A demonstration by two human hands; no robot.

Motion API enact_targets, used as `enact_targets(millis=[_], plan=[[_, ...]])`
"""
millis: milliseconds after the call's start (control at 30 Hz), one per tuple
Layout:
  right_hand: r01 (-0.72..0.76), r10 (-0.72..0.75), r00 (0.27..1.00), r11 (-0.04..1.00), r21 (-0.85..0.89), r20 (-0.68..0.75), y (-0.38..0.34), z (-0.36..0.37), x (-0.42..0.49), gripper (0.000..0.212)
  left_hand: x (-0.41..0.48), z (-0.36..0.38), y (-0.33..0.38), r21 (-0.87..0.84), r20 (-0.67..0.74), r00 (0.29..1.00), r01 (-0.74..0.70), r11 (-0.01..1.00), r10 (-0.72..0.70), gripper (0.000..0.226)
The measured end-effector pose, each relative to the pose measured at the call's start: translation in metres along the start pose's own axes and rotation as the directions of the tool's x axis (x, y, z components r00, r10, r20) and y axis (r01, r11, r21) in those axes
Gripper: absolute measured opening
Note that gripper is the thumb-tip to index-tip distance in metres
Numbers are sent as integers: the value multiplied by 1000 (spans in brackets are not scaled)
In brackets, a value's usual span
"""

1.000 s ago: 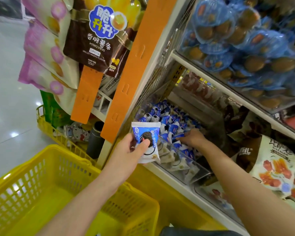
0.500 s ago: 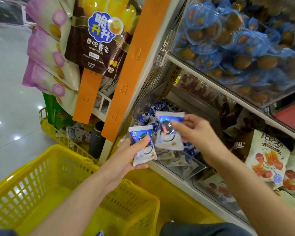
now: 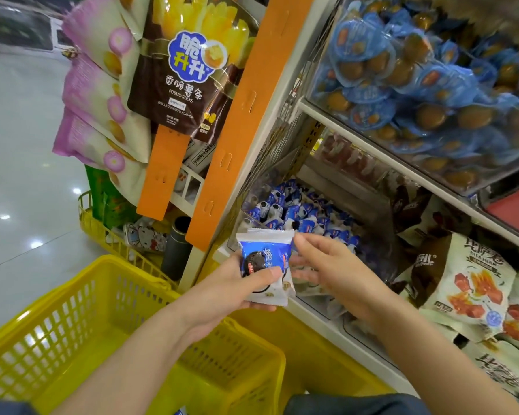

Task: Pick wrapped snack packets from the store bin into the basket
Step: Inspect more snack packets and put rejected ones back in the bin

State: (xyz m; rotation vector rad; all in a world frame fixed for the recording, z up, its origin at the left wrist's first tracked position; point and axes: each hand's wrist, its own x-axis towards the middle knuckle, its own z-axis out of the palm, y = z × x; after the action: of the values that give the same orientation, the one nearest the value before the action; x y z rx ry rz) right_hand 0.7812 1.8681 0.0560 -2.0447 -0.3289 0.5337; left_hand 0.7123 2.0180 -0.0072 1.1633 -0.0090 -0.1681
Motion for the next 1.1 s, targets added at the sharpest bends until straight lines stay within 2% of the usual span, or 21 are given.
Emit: enact_targets(millis=[133, 267, 333, 400, 467, 533, 633, 800, 867, 900, 967, 1100], plan=[[28, -29, 999, 999, 20, 36, -2, -3, -3, 19, 2, 3, 3, -49, 21, 999, -34, 998, 35, 63], [55, -54, 997, 998, -23, 63, -7, -4, -4, 16, 1, 6, 4, -49, 42, 999, -33, 998, 35, 64], [68, -70, 996, 997, -23, -58, -13, -12, -1, 15, 1, 6, 5, -64, 19, 998, -60, 996, 61, 57], [106, -111, 955, 994, -31, -276, -14, -30, 11, 22, 1, 3, 7, -78, -73, 995, -80, 994, 75, 47], [104, -176, 857, 980, -171, -484, -12, -49, 28, 26, 2, 0, 9, -62, -167, 984, -80, 995, 68, 42], [-16, -219, 784, 928, -372, -581, -3, -61, 47, 26, 2, -1, 10, -42, -200, 978, -75, 996, 66, 41], [-150, -154, 826, 868, -474, -542, 17, -66, 69, 20, 2, 1, 10, -32, -195, 979, -74, 997, 67, 40], [-328, -38, 846, 749, -576, -531, 37, -72, 84, 34, 3, -1, 10, -43, -195, 979, -67, 997, 57, 39], [-394, 57, 865, 693, -603, -499, 36, -73, 84, 25, 4, -2, 10, -41, -201, 978, -66, 997, 57, 38], [-420, 107, 869, 676, -606, -483, 36, -73, 83, 29, 5, -2, 10, -41, -203, 978, -65, 997, 55, 38], [-448, 173, 874, 650, -614, -454, 33, -74, 82, 39, 6, -1, 10, -41, -202, 978, -63, 997, 53, 38], [-412, 261, 908, 692, -593, -327, 22, -74, 84, 23, 6, 2, 10, -39, -197, 979, -61, 997, 52, 37]])
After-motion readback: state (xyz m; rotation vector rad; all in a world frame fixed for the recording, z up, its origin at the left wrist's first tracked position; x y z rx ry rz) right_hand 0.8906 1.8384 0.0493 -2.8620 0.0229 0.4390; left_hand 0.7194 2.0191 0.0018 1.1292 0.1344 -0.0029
